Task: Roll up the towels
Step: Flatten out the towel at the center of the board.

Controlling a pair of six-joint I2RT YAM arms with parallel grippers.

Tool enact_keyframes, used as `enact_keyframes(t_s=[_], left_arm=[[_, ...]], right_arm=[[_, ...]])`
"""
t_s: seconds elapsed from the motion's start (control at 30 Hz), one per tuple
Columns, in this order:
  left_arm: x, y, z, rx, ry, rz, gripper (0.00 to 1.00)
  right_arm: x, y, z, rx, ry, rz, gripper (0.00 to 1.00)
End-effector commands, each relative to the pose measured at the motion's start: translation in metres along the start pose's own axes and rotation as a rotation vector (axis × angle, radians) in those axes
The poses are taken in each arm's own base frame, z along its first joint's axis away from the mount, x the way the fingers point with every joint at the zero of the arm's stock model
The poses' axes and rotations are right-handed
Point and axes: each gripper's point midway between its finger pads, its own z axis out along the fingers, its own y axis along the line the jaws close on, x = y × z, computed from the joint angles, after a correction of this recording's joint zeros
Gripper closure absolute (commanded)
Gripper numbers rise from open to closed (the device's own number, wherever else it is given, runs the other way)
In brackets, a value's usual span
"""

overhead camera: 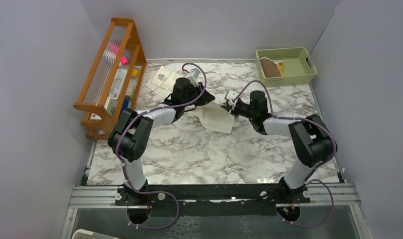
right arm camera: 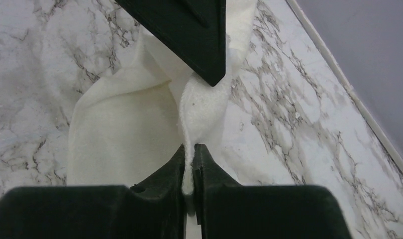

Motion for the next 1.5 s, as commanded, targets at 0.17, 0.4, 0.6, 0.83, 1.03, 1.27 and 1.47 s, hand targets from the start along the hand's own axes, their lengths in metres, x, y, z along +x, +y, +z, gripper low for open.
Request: enact_keyframes(t_s=[0.17,0.4,0.6,0.83,1.03,1.27,1.47], left_arm=[[-0.039,-0.006,-0.024,0.060,-0.055,0.034,0.57],[-0.120,0.035,-0.095,-0.091,-0.252,0.125,0.31],[-0.128,0.106,-0.103,-0.264,-0.214,0.080,0.30],[-0.127,0.175,-0.087,-0.404,-0.181,0.050,0.32],[-0.126,0.197,-0.066,-0.411,-0.141,0.028,0.35],[-0.116,0.210,-0.051,-0.396,-0.098,-0.016,0.45],[-0.108,0.229,-0.065,-0.519,-0.079,0.028,0.47]], right_arm=[[-0.021,-0.055,0.000,0.239,0.001,0.155,0.99],[-0.030,-0.124,-0.058,0.641,-0.077,0.334,0.99],[-0.003,-0.155,-0.088,0.693,-0.009,0.660,0.99],[0.025,-0.173,-0.105,0.745,0.082,0.840,0.99],[0.030,-0.169,-0.104,0.716,0.102,0.873,0.99],[0.031,-0.164,-0.098,0.661,0.112,0.881,0.99],[0.030,-0.162,-0.094,0.630,0.112,0.880,0.99]])
